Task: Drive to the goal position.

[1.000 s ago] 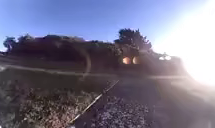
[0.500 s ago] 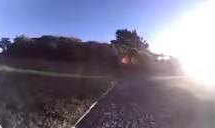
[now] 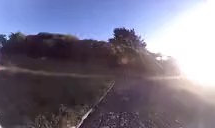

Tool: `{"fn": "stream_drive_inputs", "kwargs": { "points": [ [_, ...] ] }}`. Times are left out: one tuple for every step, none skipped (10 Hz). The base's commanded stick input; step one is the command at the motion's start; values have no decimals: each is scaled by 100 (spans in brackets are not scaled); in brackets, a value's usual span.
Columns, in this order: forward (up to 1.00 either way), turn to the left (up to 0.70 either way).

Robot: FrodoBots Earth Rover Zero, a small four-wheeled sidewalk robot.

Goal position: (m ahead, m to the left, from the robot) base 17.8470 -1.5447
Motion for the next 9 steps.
{"fn": "stream_drive_inputs", "kwargs": {
  "points": [
    [45,-27],
    [45,-27],
    [45,-27],
    [45,-27],
    [45,-27],
    [45,-27],
    [45,-27],
    [45,-27],
    [45,-27]
  ]
}}
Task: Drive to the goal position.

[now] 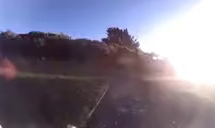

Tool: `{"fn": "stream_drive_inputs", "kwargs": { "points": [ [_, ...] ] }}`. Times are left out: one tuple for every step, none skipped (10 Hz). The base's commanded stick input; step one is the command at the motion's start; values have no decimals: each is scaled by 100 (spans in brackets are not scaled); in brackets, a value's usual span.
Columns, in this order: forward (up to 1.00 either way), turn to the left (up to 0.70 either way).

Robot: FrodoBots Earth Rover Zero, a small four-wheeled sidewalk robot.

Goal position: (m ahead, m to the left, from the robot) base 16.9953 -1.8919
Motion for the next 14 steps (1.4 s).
{"fn": "stream_drive_inputs", "kwargs": {
  "points": [
    [45,-27],
    [45,-27],
    [45,-27],
    [45,-27],
    [58,-20],
    [70,-14],
    [70,-14],
    [70,-14],
    [70,-14],
    [70,-14],
    [70,-14],
    [70,-14],
    [70,-14],
    [70,-14]
  ]
}}
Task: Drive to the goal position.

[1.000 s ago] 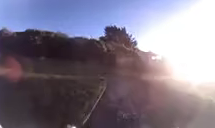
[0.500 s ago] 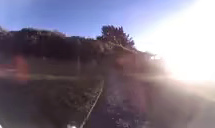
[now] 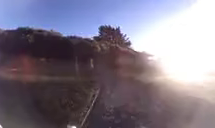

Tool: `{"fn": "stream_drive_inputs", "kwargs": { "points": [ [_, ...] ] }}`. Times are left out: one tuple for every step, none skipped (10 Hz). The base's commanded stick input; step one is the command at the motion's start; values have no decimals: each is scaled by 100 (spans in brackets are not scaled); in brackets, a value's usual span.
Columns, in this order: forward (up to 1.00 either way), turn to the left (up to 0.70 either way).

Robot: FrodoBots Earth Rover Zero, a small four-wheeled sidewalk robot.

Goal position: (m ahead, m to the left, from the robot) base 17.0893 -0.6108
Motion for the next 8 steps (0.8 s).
{"fn": "stream_drive_inputs", "kwargs": {
  "points": [
    [70,-14],
    [70,-14],
    [70,-12],
    [70,0],
    [70,0],
    [70,0],
    [70,0],
    [70,0]
  ]
}}
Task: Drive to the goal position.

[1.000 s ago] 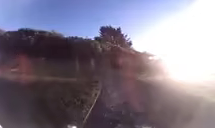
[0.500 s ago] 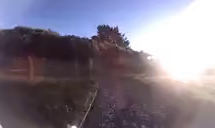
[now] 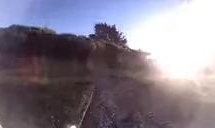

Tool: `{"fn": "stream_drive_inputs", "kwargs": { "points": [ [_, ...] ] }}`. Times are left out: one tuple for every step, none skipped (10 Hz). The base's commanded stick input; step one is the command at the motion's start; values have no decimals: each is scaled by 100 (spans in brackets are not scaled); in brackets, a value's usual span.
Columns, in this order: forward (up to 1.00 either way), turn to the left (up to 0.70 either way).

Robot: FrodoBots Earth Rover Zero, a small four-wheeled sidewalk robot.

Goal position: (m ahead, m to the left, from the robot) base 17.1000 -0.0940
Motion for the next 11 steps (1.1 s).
{"fn": "stream_drive_inputs", "kwargs": {
  "points": [
    [70,0],
    [70,0],
    [70,0],
    [70,-14],
    [70,-14],
    [70,-14],
    [70,-14],
    [70,-14],
    [70,-14],
    [70,-14],
    [70,-14]
  ]
}}
